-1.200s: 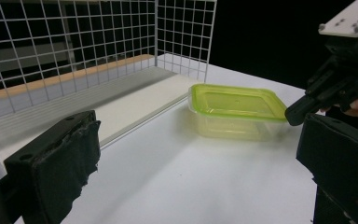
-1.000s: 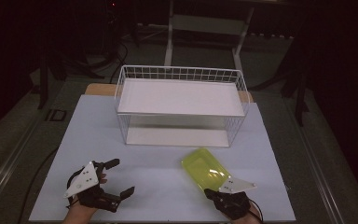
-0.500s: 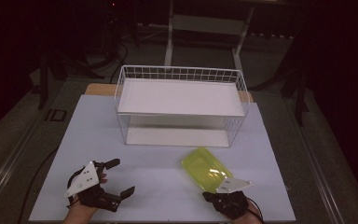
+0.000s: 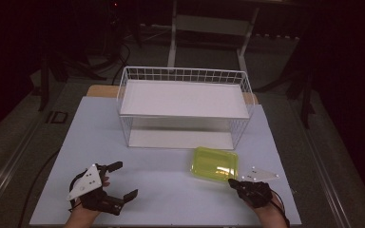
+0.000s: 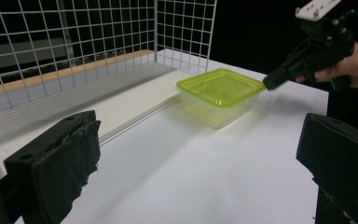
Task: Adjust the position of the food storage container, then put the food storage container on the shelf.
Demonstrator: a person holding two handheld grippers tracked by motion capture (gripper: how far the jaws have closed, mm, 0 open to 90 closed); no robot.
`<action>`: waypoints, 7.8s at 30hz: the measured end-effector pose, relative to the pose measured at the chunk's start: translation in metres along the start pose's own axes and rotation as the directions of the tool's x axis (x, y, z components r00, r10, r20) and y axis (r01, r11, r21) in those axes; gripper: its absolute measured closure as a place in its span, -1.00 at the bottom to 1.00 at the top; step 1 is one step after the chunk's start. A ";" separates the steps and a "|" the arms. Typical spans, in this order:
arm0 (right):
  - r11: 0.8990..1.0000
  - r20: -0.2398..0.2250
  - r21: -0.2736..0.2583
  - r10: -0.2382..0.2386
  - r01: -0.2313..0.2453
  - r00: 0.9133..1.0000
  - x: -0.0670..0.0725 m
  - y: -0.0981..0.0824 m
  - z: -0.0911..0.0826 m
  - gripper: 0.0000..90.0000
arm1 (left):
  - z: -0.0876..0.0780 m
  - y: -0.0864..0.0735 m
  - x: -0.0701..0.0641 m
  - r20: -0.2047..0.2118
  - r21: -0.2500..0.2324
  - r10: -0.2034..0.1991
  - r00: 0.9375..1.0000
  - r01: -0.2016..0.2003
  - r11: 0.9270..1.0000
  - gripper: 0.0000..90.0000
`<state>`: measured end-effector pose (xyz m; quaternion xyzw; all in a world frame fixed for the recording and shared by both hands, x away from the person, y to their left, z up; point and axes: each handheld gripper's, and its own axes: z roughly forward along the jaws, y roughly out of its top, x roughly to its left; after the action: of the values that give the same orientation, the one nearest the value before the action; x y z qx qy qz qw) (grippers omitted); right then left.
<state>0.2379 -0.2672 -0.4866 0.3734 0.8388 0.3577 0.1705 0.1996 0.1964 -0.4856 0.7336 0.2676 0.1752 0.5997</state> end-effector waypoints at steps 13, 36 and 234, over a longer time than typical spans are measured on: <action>0.994 0.119 -0.081 0.081 -0.072 0.990 -0.049 0.002 -0.002 1.00 | 0.000 0.000 0.000 0.000 0.003 0.001 1.000 -0.001 1.000 -1.00; 0.998 0.012 -0.058 0.003 -0.002 1.000 -0.028 0.032 0.053 1.00 | -0.001 -0.001 0.000 -0.001 0.001 -0.005 1.000 0.005 1.000 -1.00; 0.949 0.075 -0.131 0.297 -0.286 0.952 -0.012 0.110 0.122 0.45 | 0.173 0.019 0.078 -0.266 0.196 -0.310 0.913 0.366 0.910 0.15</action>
<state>0.3693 -0.1676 -0.4898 0.4990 0.7425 0.4103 0.1770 0.3651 0.1041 -0.5098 0.7178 0.4779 0.1178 0.4924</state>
